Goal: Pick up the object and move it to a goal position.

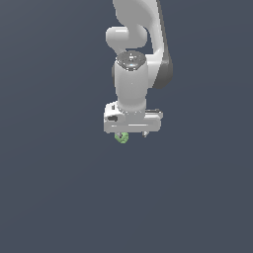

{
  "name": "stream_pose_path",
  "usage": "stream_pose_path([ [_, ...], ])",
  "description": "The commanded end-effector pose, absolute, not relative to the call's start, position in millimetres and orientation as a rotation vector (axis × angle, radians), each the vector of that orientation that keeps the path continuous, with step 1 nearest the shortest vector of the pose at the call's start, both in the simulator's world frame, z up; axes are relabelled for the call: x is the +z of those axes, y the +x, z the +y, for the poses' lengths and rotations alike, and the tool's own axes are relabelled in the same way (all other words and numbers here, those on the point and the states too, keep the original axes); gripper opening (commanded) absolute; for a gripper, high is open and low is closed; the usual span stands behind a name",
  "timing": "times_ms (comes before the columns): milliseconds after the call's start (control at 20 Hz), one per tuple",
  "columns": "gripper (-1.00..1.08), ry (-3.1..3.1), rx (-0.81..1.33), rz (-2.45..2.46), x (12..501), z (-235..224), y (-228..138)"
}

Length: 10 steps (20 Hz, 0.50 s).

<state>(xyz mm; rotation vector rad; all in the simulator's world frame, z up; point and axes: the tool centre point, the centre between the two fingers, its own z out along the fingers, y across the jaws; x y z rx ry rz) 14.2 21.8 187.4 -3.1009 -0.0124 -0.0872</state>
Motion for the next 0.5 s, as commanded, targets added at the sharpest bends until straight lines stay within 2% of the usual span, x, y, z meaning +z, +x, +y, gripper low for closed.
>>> stream_pose_path([
  [0, 1.00, -3.101, -0.087, -0.012, 187, 22, 14],
  [450, 1.00, -3.123, -0.094, -0.050, 195, 2, 16],
])
